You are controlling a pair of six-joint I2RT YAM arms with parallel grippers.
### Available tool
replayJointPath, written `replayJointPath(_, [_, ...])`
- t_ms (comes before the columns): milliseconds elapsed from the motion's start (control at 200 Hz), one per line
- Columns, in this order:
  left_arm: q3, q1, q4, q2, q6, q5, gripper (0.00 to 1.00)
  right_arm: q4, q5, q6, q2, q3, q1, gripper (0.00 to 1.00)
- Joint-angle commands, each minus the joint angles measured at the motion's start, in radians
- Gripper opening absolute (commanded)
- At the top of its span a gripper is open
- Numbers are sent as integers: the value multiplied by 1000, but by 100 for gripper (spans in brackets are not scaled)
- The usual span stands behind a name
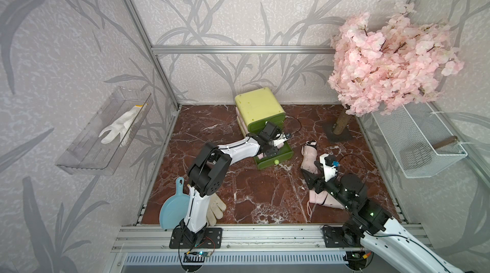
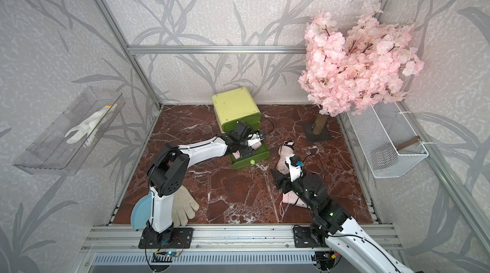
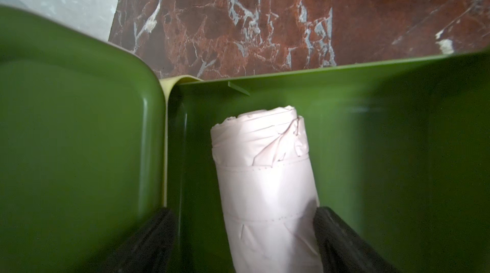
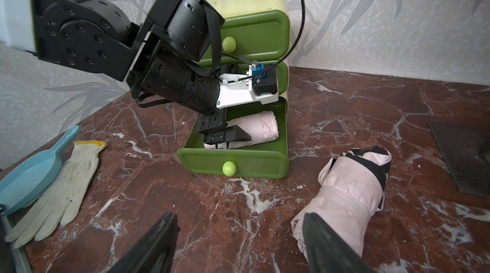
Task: Place the umbrella in the drawer by color
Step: Place the umbrella in the drawer, then pick up the umbrella from the center of the board.
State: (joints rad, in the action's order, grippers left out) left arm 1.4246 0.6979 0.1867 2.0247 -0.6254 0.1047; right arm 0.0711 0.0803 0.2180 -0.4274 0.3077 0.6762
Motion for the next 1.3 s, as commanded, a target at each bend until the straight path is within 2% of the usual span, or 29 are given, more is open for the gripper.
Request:
replayJointPath(0, [57,9,-20,-56,59,86,87,91,70,45,-27,47,-1,76])
replayJointPath(150, [79,26,32,-146,168,54,89,226,195,119,-86,117,-11,76])
replayJointPath(230, [59,37,24,-212,223,10,90,284,224,141,-137,155,-68,77])
replayJointPath(290, [26,41,-5,-270,284,-18,92,285,152,146,-186,179,-158,77])
replayJointPath(325, [3,43,-22,-308,325,-28,100,270,93,150,-220,189,-224,77])
replayJointPath(440, [-107,41,-90,-455,494,-7,100,210,-137,169,-393,236,-421,78])
replayJointPath(520, [-230,40,-149,-589,610,34,100,179,-241,158,-537,279,-486,79])
replayJointPath(635, [-413,40,-186,-779,765,68,100,123,-298,134,-736,336,-493,80])
replayJointPath(765, [-576,40,-180,-983,832,104,100,72,-360,91,-952,425,-494,81])
replayJointPath(825, [-641,40,-171,-1057,845,137,100,85,-346,76,-1039,478,-494,81])
replayJointPath(905, [-698,39,-146,-1142,844,165,100,160,-270,59,-1129,561,-496,80])
replayJointPath(1114, [-764,37,-102,-1251,841,196,100,332,-210,-1,-1272,726,-498,77])
replayJointPath(1294, [-797,38,-112,-1272,855,183,100,448,-111,-31,-1374,798,-487,77])
